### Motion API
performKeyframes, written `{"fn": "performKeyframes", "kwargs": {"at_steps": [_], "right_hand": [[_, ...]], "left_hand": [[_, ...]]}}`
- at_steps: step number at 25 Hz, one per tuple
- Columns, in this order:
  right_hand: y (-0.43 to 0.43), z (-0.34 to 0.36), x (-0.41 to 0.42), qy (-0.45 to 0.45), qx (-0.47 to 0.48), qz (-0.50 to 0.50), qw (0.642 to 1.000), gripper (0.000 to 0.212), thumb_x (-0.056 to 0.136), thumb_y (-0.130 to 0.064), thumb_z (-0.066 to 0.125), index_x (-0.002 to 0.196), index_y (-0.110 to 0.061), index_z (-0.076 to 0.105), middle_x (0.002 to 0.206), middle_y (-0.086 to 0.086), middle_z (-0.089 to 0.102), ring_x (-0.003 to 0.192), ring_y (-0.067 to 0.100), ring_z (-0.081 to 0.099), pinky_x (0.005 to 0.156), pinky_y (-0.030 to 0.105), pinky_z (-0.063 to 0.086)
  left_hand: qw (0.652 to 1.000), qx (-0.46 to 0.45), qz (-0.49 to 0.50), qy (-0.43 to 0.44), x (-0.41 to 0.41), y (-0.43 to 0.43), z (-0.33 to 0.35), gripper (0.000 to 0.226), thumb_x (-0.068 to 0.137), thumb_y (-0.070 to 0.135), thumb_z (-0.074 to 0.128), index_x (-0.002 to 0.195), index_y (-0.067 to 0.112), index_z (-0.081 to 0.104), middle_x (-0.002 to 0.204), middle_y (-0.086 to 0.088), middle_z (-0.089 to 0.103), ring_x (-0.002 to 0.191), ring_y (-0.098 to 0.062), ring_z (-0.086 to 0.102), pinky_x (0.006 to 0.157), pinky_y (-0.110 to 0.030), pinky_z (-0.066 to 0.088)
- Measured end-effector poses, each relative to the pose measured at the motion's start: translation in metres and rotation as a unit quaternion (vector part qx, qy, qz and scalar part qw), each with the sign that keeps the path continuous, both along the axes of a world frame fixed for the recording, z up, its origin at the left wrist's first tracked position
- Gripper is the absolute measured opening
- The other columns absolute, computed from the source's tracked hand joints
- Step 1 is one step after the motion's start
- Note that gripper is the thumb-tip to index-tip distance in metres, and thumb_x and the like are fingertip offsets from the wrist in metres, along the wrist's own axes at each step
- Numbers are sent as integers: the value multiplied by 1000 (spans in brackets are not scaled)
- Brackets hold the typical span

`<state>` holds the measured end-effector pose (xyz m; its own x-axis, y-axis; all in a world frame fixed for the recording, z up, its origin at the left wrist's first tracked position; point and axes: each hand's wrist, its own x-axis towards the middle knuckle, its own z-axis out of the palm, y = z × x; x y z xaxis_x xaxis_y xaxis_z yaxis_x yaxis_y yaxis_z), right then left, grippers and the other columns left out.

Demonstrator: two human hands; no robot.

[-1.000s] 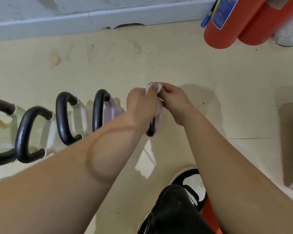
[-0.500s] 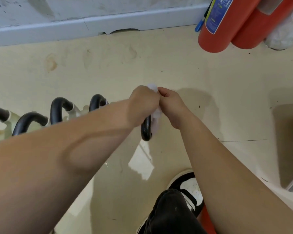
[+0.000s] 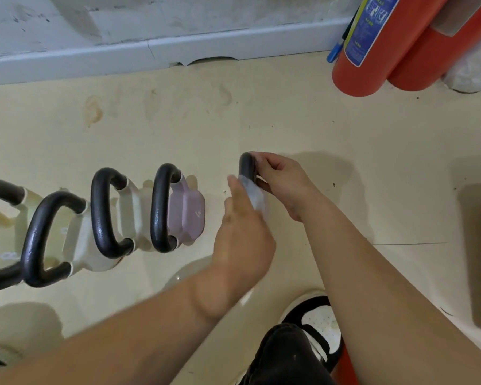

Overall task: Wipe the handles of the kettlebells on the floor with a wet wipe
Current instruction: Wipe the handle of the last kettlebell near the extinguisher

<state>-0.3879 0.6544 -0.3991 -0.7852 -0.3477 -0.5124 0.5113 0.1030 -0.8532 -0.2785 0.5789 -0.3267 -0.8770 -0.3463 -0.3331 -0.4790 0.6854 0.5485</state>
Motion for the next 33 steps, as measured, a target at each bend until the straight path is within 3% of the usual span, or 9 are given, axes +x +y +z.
{"fn": "performKeyframes", "kwargs": {"at_steps": [6, 9, 13, 16, 19, 22, 25, 29, 33], "right_hand": [[5, 1, 0, 5, -2, 22, 1000, 22, 98, -21, 60, 110, -24, 78, 105, 0, 80, 108, 20, 73, 98, 41, 57], [5, 0, 0, 2, 2, 24, 1000, 25, 99, -24, 57, 113, -27, 78, 106, -7, 79, 102, 12, 73, 93, 34, 56], [8, 1, -1, -21, -21, 26, 999, 31, 108, -27, 47, 123, -24, 74, 117, -7, 77, 111, 8, 71, 88, 22, 57], [9, -1, -3, -49, -54, 11, 997, 32, 106, -16, 44, 120, -19, 73, 118, 0, 76, 114, 14, 70, 92, 25, 58], [9, -4, 0, -28, -20, -1, 999, 30, 100, -6, 50, 117, -16, 74, 115, 4, 76, 112, 18, 70, 97, 29, 57], [10, -6, 10, 49, 88, 30, 994, 19, 93, -11, 63, 99, -22, 77, 91, -14, 77, 85, -8, 69, 76, 11, 55], [11, -12, 15, 75, 112, 17, 991, 25, 90, -10, 65, 77, -29, 74, 63, -23, 67, 58, -14, 60, 56, 6, 43], [9, -14, 12, 62, 113, 9, 992, 14, 91, -15, 70, 97, -16, 82, 74, -18, 72, 64, -13, 63, 62, 8, 46], [11, -16, 8, 58, 124, 18, 990, 13, 87, -13, 72, 90, -21, 81, 78, -17, 74, 68, -10, 65, 64, 10, 47]], "left_hand": [[977, -55, -37, -203, -101, -18, -2, 68, 93, 9, 55, 151, 3, 20, 139, -19, 47, 121, -36, 56, 86, -41, 47], [973, -174, -145, -40, -38, -8, -4, 81, 95, 13, 52, 161, 10, 5, 154, -17, 24, 132, -34, 45, 98, -41, 45], [956, -198, -205, 68, 8, -18, -16, 66, 98, 19, 49, 158, 4, 26, 164, -18, 9, 148, -35, 24, 118, -47, 32], [958, -179, -222, 30, -35, -29, -12, 43, 106, 34, 31, 136, 12, 52, 146, -7, 34, 121, -24, 47, 99, -41, 46], [946, -190, -249, -89, -102, -39, -5, 21, 103, 17, 40, 101, 13, 60, 107, -3, 56, 92, -25, 58, 71, -34, 48], [953, -141, -192, -190, -115, -32, 2, 16, 88, 2, 46, 78, 12, 53, 84, -5, 56, 79, -25, 55, 53, -28, 37], [981, -103, -116, -119, -83, -20, 7, 16, 84, 0, 49, 91, 12, 57, 102, -4, 54, 86, -26, 60, 58, -32, 39], [964, -129, -183, -146, -42, -4, 30, 40, 77, 1, 37, 110, 10, 58, 116, -15, 52, 110, -35, 48, 92, -39, 43], [969, -49, -67, -231, -84, -16, 22, 25, 85, -1, 45, 107, 4, 55, 97, -10, 54, 80, -23, 57, 54, -28, 37]]}}
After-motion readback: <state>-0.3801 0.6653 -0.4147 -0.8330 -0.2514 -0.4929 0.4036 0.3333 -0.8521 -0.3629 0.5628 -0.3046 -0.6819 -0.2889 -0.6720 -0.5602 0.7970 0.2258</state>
